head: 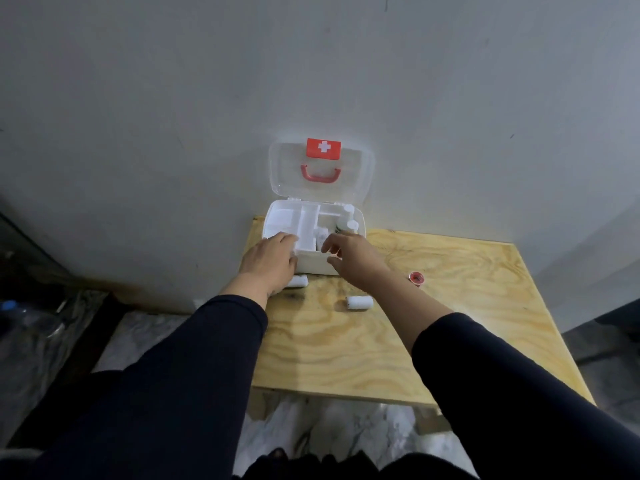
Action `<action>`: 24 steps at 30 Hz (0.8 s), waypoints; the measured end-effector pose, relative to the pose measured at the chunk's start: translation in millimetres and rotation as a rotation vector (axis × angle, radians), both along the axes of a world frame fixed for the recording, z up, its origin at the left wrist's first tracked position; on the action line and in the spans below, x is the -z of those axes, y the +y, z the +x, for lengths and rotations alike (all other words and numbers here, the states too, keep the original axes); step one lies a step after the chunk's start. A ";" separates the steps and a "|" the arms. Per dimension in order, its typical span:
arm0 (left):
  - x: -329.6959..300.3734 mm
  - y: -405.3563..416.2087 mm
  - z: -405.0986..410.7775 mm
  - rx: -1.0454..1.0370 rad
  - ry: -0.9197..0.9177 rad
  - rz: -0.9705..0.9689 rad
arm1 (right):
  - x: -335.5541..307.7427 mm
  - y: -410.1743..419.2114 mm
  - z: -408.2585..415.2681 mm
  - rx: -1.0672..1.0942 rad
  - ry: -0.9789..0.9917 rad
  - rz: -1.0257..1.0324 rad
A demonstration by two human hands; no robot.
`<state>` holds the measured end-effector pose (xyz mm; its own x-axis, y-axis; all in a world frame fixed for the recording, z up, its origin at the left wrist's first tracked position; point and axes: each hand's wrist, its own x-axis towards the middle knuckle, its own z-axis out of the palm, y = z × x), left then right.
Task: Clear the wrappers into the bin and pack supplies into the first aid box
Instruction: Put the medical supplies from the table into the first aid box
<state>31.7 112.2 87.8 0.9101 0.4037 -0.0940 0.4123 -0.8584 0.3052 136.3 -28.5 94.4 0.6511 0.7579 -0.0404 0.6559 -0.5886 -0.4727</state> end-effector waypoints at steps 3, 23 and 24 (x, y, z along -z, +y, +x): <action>5.9 -19.5 -14.8 0.006 -0.012 -0.021 | 13.3 -17.6 -6.7 -0.036 0.007 -0.095; 62.5 -26.9 -100.0 -0.203 0.117 -0.126 | 78.4 -7.6 -41.4 -0.246 -0.116 -0.268; 60.2 -23.6 -100.4 -0.209 0.115 -0.123 | 74.1 3.4 -44.2 -0.257 -0.123 -0.240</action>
